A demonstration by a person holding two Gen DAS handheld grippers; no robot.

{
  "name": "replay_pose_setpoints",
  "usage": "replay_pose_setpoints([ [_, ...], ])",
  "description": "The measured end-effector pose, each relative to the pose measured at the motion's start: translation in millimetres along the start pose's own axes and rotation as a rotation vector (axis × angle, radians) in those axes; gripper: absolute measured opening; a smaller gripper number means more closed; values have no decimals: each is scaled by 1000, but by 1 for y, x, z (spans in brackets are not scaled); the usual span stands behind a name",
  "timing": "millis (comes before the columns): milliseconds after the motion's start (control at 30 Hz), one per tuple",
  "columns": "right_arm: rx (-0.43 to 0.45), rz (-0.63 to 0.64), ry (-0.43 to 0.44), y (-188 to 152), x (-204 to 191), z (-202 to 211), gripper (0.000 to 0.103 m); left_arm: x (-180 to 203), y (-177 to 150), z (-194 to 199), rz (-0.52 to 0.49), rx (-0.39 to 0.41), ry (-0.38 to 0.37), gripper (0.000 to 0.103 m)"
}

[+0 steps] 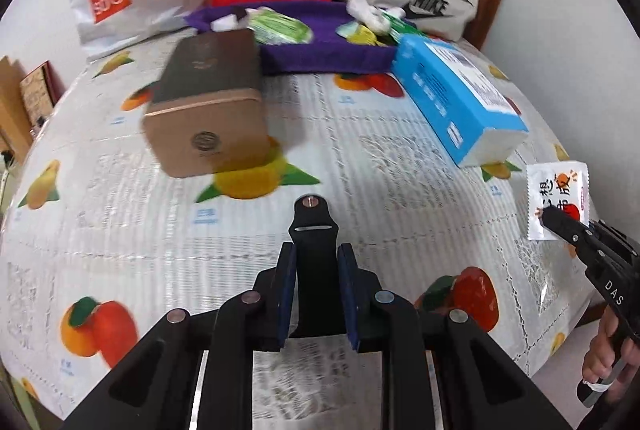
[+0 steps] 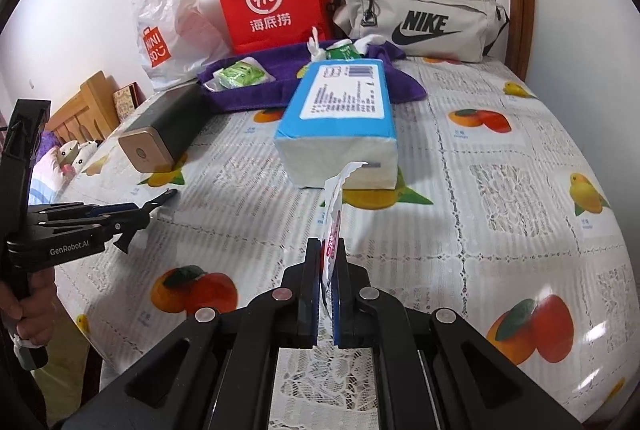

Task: Organize soft objects
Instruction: 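Carry the tomato packet and black strap toward the purple towel with both tools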

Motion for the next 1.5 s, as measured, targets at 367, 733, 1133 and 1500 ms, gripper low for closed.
replay_pose_setpoints([
  [367, -3, 26, 24, 15, -12, 13, 4, -20, 9, 35, 55, 73, -12, 20],
  [733, 22, 58, 43, 34, -25, 29, 4, -25, 23, 63, 59, 123, -25, 20],
  [1133, 67, 79, 72, 77, -33, 39, 4, -36, 61, 87, 70, 173, -19, 20],
  [1500, 90, 97, 87, 125, -31, 33, 4, -45, 103, 89, 71, 194, -9, 20],
])
Point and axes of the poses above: each gripper's, at about its wrist camera, not at the fingertips, and z roughly against the way its jaws point, x to its right, y to its top, the point moved 10 cm from there along -z, roughly the way its jaws point, and after that the axes turned 15 degrees about -x, right-handed, at the moved point
